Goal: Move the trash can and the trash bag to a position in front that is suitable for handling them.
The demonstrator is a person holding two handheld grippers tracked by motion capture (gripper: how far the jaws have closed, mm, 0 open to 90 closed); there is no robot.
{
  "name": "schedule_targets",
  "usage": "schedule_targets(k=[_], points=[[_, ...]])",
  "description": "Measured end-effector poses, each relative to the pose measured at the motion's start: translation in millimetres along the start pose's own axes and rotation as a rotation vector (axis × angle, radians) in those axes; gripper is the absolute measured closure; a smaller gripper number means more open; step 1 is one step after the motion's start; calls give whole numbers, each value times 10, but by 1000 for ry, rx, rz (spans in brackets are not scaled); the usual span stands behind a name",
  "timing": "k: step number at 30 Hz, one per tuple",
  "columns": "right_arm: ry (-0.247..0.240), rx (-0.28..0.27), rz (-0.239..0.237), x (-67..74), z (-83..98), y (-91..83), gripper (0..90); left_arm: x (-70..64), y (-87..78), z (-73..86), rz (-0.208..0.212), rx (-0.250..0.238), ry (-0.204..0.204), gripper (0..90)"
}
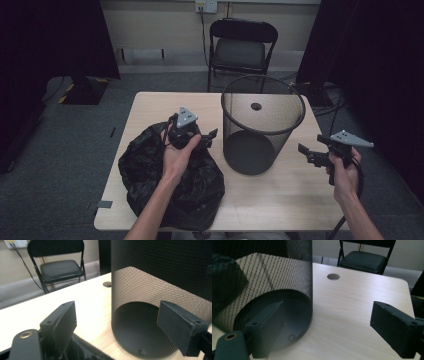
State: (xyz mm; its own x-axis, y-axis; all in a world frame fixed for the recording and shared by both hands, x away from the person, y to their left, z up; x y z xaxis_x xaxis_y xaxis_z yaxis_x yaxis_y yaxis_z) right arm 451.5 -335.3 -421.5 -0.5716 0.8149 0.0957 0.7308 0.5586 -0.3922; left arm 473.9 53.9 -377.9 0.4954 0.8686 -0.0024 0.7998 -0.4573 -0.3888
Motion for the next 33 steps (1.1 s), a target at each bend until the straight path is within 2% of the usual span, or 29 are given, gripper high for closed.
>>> schedule_targets(k=[1,3,6,7,8,9,11,15,18,21,23,26,27,29,31,33], points=[[-1,-11,-1,-21,-39,28,114,26,61,-9,-4,3,-14,156],[-10,-27,0,-44,-118,94,114,82,176,-37,-44,4,-13,157],[-16,-50,7,-67,-206,171,117,112,262,-53,-49,14,-27,157],[-13,-54,16,-79,-234,202,118,121,317,-68,-44,20,-41,157],[-6,-56,45,-121,-305,301,120,131,349,-82,-50,20,-53,157],[-8,-64,55,-139,-326,343,120,146,405,-118,-65,-9,-72,157],[-6,-67,68,-159,-339,387,121,153,443,-117,-68,-16,-78,157],[15,-80,69,-169,-373,536,153,185,626,-28,-111,4,-76,157],[19,-87,71,-173,-372,564,144,145,694,-13,-107,-2,-86,175],[22,-90,72,-192,-368,566,115,143,718,-9,-116,0,-70,203],[33,-95,59,-197,-364,572,128,156,740,6,-75,-7,-108,206],[14,-102,37,-161,-364,560,231,149,743,32,-24,-36,-123,268],[1,-102,18,-139,-367,550,294,140,737,35,-15,-43,-120,297],[-11,-99,4,-109,-363,535,352,118,720,50,-1,-49,-112,360],[-18,-101,0,-89,-355,510,364,91,689,65,28,-45,-114,379],[-19,-102,-7,-84,-343,484,363,72,668,69,30,-45,-105,392]])
Point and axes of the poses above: each handheld gripper's, and its own axes: y roughly forward along the jaws, z roughly out of its underside, x roughly to its left, the point moved 6 cm from there along y, roughly forward along the jaws, and after that the axes turned 9 degrees about -z, right-handed, at the moved point
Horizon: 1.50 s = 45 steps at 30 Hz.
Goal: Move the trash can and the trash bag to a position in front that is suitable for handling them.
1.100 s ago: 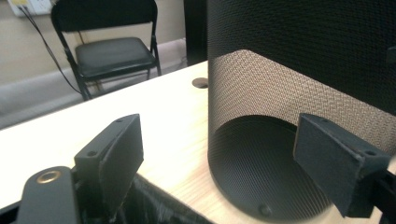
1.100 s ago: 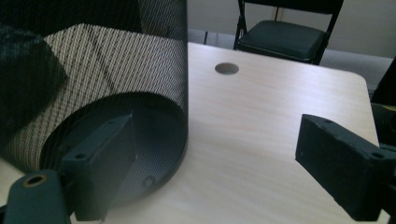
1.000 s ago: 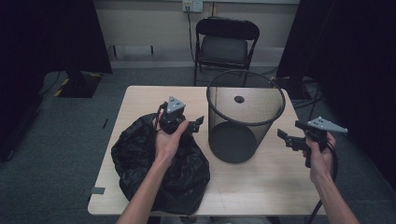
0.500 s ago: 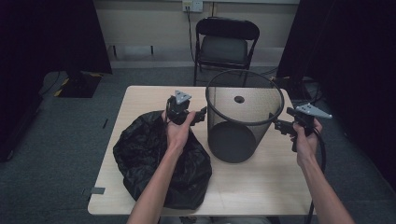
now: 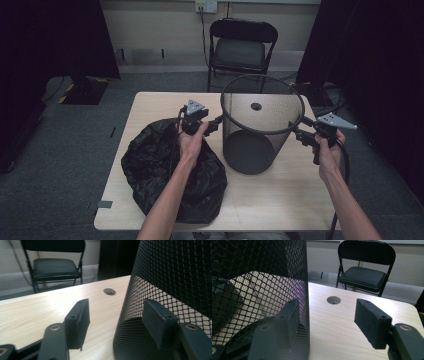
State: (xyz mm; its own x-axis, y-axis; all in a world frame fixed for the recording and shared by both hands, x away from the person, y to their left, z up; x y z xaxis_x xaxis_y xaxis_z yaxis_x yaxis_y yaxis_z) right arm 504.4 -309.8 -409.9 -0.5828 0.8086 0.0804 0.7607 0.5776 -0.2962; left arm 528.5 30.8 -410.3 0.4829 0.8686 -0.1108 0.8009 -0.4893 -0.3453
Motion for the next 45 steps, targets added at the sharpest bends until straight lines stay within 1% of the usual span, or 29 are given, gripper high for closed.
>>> schedule_targets(k=[1,2,4,7,9,12,13,17,18,20,22,26,29,31,33,36,38,41,43,44,45], points=[[2,-2,-7,8,11,-25,363,-15,-9,5,1,-1,6,392],[3,-1,-6,12,26,-61,364,-51,-28,26,15,-2,5,398],[-6,9,-8,17,32,-104,364,-77,-45,38,24,-5,12,399],[-17,23,-14,32,36,-171,365,-123,-79,52,37,3,12,399],[-20,28,-16,45,47,-218,372,-160,-110,56,45,8,31,407],[-8,13,-23,58,87,-292,373,-229,-160,65,58,18,53,417],[1,9,-28,64,103,-321,373,-252,-176,72,63,21,55,420],[6,5,-34,92,151,-453,373,-355,-250,102,87,28,78,422],[8,6,-34,99,163,-491,373,-384,-265,113,94,29,78,422],[7,8,-29,113,185,-567,373,-443,-296,128,110,36,79,422],[1,6,-23,127,208,-642,373,-502,-325,137,113,40,92,422],[20,-5,-26,154,268,-798,373,-618,-379,161,143,46,111,422],[22,-13,-14,171,311,-913,374,-708,-428,179,149,42,153,422],[31,-17,-18,184,339,-983,373,-757,-457,194,160,41,161,422],[31,-18,-12,199,361,-1049,374,-801,-489,212,178,42,170,422],[27,-19,-1,231,390,-1139,374,-868,-554,239,197,46,177,422],[22,-20,2,254,409,-1195,373,-901,-597,253,207,54,190,421],[21,-25,8,295,434,-1261,373,-931,-655,271,222,60,202,405],[14,-25,13,317,446,-1284,363,-923,-682,280,220,65,210,363],[1,-18,19,320,453,-1283,341,-916,-691,282,215,66,206,323],[-6,-13,33,318,461,-1275,305,-911,-704,280,225,65,200,297]])
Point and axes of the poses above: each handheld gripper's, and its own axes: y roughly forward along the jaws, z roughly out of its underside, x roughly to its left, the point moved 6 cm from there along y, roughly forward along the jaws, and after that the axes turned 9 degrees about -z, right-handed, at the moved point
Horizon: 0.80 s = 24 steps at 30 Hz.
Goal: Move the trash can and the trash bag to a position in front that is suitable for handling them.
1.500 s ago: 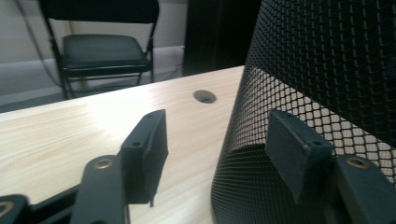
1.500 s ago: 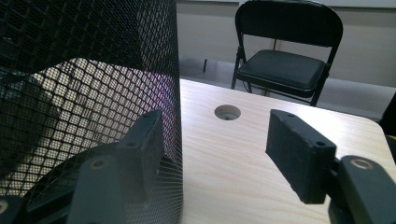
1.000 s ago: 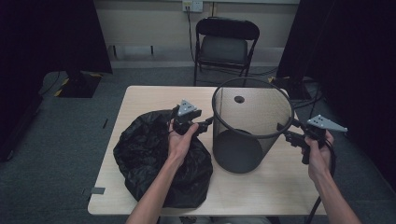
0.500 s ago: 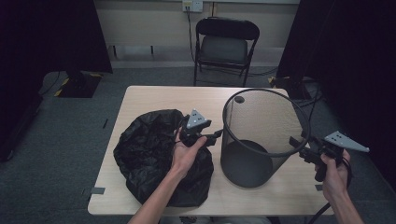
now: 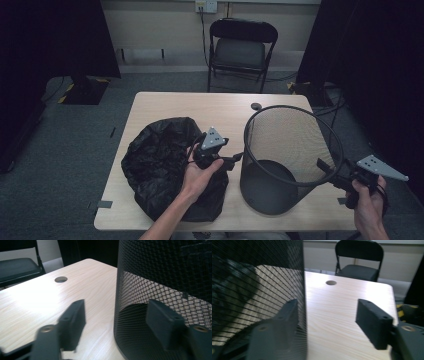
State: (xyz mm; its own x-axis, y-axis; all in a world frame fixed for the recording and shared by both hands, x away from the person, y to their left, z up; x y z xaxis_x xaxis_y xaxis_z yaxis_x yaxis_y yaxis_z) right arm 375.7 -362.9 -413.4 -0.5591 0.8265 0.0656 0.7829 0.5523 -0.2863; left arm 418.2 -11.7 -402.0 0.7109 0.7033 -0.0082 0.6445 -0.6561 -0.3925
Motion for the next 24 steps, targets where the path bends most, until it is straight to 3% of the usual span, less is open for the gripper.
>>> schedule_targets(k=[2,5,11,17,24], points=[[-9,17,20,-31,24,33,232,-7,-55,-4,17,-1,-11,254],[21,41,21,-118,96,103,113,-27,-202,-12,25,9,-21,218],[44,165,29,-255,447,371,119,82,-574,-3,4,-7,-8,208],[33,315,15,-291,843,612,126,426,-824,190,-66,44,1,173],[46,401,4,-296,1021,684,137,946,-938,558,-141,137,-107,164]])
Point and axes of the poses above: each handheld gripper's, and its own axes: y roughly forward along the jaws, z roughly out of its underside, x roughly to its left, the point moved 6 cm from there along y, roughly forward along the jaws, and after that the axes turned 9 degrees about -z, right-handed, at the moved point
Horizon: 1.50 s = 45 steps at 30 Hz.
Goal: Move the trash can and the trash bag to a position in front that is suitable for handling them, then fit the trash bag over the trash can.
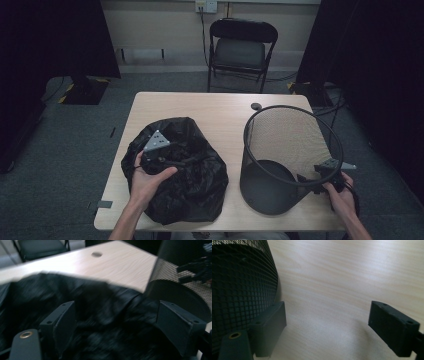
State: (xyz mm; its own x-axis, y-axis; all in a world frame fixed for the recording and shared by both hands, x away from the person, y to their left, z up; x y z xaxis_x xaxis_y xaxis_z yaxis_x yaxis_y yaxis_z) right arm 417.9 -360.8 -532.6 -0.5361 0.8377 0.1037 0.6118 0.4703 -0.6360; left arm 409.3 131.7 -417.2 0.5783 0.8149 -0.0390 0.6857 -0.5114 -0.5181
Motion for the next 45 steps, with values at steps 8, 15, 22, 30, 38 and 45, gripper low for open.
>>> schedule_targets(k=[8,15,22,30,38,45], points=[[1,54,5,-15,68,29,126,402,148,349,-114,96,-1,158],[-3,55,6,-14,70,30,123,332,380,544,-112,232,84,158],[-7,55,2,-12,69,31,121,394,559,727,-144,293,85,150],[-7,55,1,-8,72,29,121,345,680,848,-149,340,75,117],[-13,56,-9,4,74,29,120,274,765,843,-161,342,104,208],[-17,57,-12,11,79,24,120,230,757,847,-117,320,94,487]])
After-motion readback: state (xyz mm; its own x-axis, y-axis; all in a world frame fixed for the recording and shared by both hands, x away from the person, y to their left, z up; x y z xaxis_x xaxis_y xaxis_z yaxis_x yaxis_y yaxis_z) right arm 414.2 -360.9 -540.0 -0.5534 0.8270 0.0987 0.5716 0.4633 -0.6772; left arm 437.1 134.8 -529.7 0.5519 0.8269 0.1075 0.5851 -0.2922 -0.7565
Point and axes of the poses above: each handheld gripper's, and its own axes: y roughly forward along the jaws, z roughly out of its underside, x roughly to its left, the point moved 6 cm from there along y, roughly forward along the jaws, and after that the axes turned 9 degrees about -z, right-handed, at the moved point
